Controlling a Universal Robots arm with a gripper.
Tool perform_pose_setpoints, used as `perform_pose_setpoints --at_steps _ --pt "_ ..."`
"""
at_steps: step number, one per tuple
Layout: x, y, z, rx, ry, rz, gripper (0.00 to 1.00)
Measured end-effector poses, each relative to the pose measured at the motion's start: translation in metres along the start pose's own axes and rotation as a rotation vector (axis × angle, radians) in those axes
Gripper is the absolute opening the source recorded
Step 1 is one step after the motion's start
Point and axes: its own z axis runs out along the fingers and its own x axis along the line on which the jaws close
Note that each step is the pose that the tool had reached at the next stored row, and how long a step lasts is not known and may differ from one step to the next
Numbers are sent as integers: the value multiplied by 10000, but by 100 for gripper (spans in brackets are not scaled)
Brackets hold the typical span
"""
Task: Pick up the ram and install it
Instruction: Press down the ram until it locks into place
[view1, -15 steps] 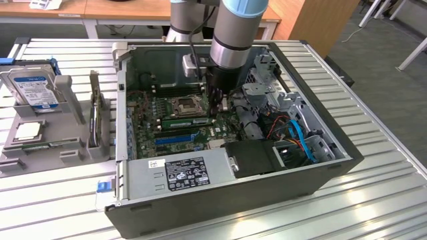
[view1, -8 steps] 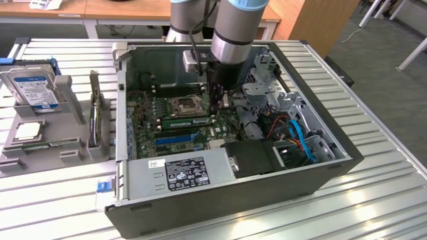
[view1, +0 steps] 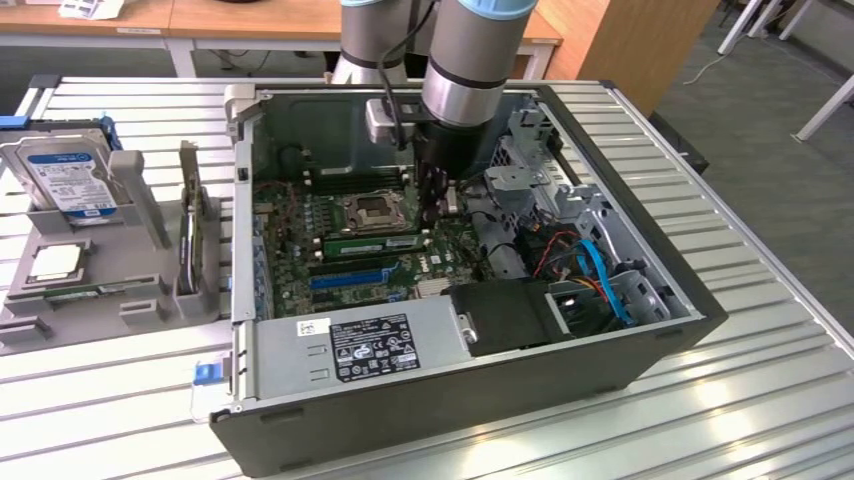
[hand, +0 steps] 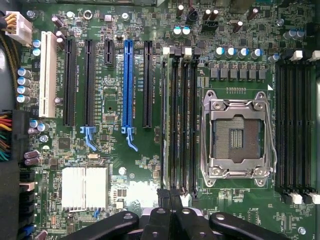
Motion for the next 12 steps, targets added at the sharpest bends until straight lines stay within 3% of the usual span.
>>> perform_pose_setpoints --at_steps 12 --pt "3 291 12 0 0 1 10"
